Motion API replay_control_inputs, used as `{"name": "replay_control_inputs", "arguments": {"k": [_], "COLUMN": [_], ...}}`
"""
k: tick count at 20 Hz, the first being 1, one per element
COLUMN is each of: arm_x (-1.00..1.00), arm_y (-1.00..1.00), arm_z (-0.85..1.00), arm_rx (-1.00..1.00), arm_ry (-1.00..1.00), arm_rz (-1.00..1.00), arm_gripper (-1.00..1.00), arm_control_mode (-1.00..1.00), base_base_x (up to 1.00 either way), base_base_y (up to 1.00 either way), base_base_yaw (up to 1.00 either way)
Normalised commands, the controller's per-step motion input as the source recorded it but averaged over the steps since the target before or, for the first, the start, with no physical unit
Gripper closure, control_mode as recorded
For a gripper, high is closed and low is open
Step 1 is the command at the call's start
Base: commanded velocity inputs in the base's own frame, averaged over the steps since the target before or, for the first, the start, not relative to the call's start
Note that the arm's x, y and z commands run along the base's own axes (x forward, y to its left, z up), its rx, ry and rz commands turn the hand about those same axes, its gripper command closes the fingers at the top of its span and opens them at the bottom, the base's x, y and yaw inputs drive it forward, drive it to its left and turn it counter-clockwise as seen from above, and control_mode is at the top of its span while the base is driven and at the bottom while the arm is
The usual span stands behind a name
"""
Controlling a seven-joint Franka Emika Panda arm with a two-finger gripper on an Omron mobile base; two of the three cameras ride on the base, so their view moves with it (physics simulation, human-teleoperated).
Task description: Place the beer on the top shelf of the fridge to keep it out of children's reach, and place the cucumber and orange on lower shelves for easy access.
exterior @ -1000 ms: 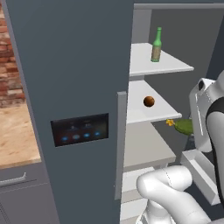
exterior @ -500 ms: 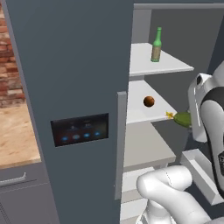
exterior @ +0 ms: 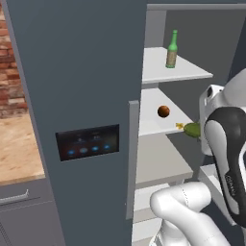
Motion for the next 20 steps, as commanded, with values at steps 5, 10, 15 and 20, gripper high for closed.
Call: {"name": "replay_control_inputs", "arguments": {"k": [5,10,15,20], "arm_x": [0.33,0.42,0.44,0.43], "arm_y": [-0.17,-0.24,-0.05,-0.04], "arm_z": [-0.27,-0.16,-0.08,-0.12], "arm_rx": [0.0,0.0,-0.01,0.0], "arm_ry": [-0.13,-0.01,0.0,0.0], "arm_rz": [0.0,0.0,0.0,0.0], "arm_gripper": [1.0,1.0,1.0,1.0], "arm_control_mode": [-1.0,-1.0,-1.0,-1.0], "base_base_x": [0.0,0.0,0.0,0.0], "base_base_y": [0.0,0.0,0.0,0.0], "base_base_yaw": [0.0,0.0,0.0,0.0]}}
